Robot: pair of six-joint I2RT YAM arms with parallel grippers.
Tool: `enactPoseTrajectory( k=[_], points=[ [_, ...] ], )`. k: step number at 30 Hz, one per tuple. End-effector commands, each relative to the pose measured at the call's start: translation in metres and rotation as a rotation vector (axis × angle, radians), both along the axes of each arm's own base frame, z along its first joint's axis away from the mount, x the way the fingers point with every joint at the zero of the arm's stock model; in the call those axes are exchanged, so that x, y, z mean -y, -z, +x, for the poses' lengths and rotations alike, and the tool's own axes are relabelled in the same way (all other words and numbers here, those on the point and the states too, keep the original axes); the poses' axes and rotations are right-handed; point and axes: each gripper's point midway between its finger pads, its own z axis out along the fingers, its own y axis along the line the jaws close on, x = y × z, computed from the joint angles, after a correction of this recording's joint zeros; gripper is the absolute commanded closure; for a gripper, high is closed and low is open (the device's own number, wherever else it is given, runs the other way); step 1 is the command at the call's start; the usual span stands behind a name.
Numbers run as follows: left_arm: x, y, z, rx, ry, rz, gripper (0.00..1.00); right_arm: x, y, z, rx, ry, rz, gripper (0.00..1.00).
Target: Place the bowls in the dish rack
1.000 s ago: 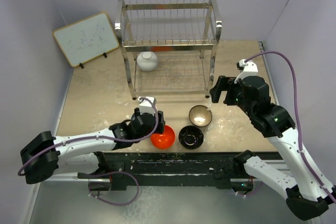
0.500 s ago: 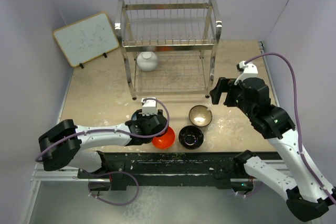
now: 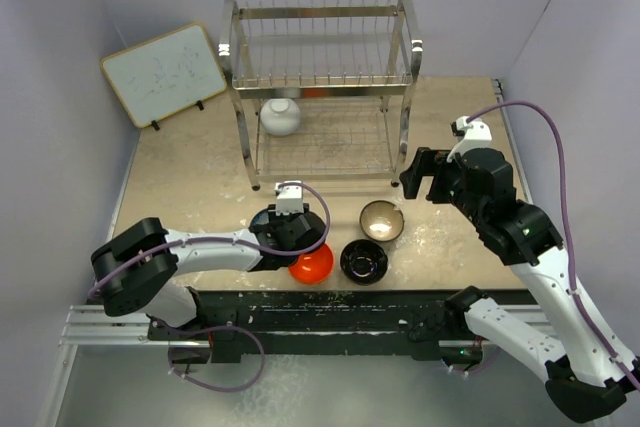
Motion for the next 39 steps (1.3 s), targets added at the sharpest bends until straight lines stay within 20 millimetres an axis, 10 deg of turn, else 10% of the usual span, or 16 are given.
enactPoseTrajectory(
  k=[1,19,39],
  points=[
    [0.013,-0.011,0.012,0.031,-0.001,-0.032,0.51,0.005,-0.015,0.002,0.052,0.023,0.016,0.04],
    [0.001,-0.003,0.005,-0.002,-0.024,0.003,1.0,0.007,-0.012,-0.001,0.051,0.032,0.023,0.04],
    [0.06,-0.129,0.0,0.174,0.239,-0.36,1.0,0.008,-0.018,0.001,0.067,0.046,0.03,0.04]
  ],
)
